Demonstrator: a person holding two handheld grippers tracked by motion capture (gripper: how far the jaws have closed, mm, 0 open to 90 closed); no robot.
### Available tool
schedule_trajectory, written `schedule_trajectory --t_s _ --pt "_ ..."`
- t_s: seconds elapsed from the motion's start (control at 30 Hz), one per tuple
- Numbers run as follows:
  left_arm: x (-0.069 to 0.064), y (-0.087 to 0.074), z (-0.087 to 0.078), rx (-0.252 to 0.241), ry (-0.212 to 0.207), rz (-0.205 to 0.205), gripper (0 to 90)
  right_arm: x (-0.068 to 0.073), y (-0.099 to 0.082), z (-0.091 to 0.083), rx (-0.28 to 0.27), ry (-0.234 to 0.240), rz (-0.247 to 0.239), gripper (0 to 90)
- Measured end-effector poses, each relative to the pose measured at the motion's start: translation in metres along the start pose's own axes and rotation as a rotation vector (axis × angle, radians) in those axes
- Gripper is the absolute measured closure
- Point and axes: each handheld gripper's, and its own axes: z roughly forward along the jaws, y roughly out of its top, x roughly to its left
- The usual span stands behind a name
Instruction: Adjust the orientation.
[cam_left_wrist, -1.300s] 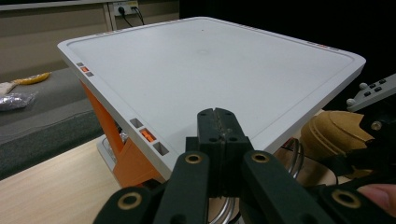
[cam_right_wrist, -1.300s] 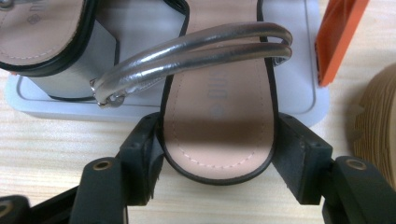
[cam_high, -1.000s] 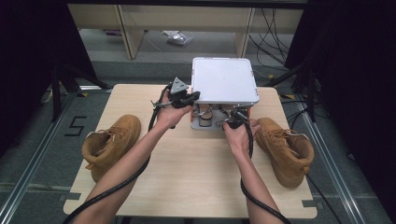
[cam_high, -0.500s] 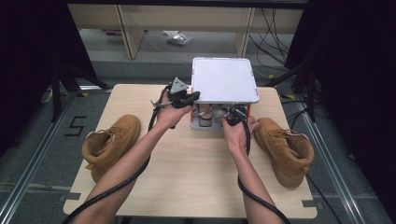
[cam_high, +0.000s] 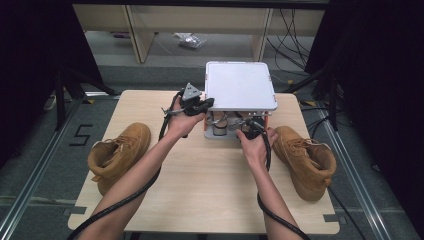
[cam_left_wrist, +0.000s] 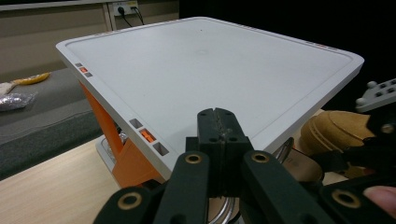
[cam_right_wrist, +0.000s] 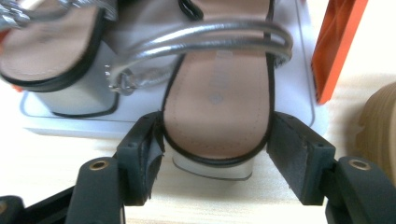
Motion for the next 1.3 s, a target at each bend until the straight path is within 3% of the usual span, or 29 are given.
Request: schedule_trajectory --t_s 0.1,0.13,0.23,0.3,0.33,0.37,0.47,0.5,0.53,0.6,0.63,0.7,0.77,0.9,1.03,1.1,1.17,1.2,1.3 --pt "0.000 0.000 0.000 0.001 0.001 0.000 90.0 0.000 0.002 -0.013 -0.047 -0.005 0.002 43.9" --pt "0.000 0.000 0.000 0.001 0.001 -0.001 90.0 0.000 0.002 -0.017 -0.038 0.005 0.014 48.2" --pt "0.000 0.000 0.000 0.000 0.002 0.000 90.0 -0.007 0.001 -0.028 -0.008 0.021 -0.017 71.7" --pt "0.000 0.000 0.000 0.001 0.002 0.000 90.0 -0.008 -0.003 -0.033 0.022 0.027 0.006 84.8" --pt "0.000 0.000 0.000 0.001 0.002 0.000 90.0 -0.008 -0.004 -0.034 0.046 0.024 0.024 88.1" --pt "0.000 0.000 0.000 0.001 0.002 -0.001 90.0 -0.012 -0.005 -0.033 0.050 0.028 -0.002 90.0" --pt "0.000 0.000 0.000 0.001 0.003 0.000 90.0 -0.016 -0.008 -0.025 0.073 0.044 -0.031 90.0" --pt "0.000 0.000 0.000 0.001 0.002 -0.001 90.0 -0.013 -0.009 -0.025 0.094 0.043 0.019 90.0" --pt "0.000 0.000 0.000 0.000 0.001 -0.002 90.0 -0.014 -0.010 -0.022 0.095 0.043 -0.009 90.0" --pt "0.000 0.000 0.000 0.001 0.001 -0.001 90.0 -0.012 -0.009 -0.019 0.108 0.051 0.023 90.0" --pt "0.000 0.000 0.000 0.001 0.001 0.000 90.0 -0.013 -0.010 -0.015 0.098 0.056 -0.003 90.0" --pt "0.000 0.000 0.000 0.001 0.001 0.000 90.0 -0.010 -0.008 -0.016 0.115 0.059 0.037 90.0" --pt "0.000 0.000 0.000 -0.001 0.001 -0.002 90.0 -0.011 -0.009 -0.013 0.088 0.069 0.012 90.0" --pt "0.000 0.000 0.000 -0.001 0.002 0.000 90.0 -0.008 -0.007 -0.013 0.088 0.047 0.043 90.0" --pt "0.000 0.000 0.000 -0.001 0.001 0.001 90.0 -0.008 -0.006 -0.008 0.055 0.040 0.010 90.0" --pt "0.000 0.000 0.000 -0.001 0.001 0.000 90.0 -0.006 -0.004 -0.007 0.048 0.045 0.032 90.0" --pt "0.000 0.000 0.000 -0.001 0.001 0.001 90.0 -0.006 -0.003 -0.005 0.022 0.030 0.003 90.0" --pt "0.000 0.000 0.000 0.000 0.001 0.002 90.0 -0.003 -0.003 -0.005 0.036 0.024 0.029 90.0" --pt "0.000 0.000 0.000 -0.001 0.002 0.000 90.0 -0.006 -0.003 0.003 -0.007 0.030 -0.016 90.0"
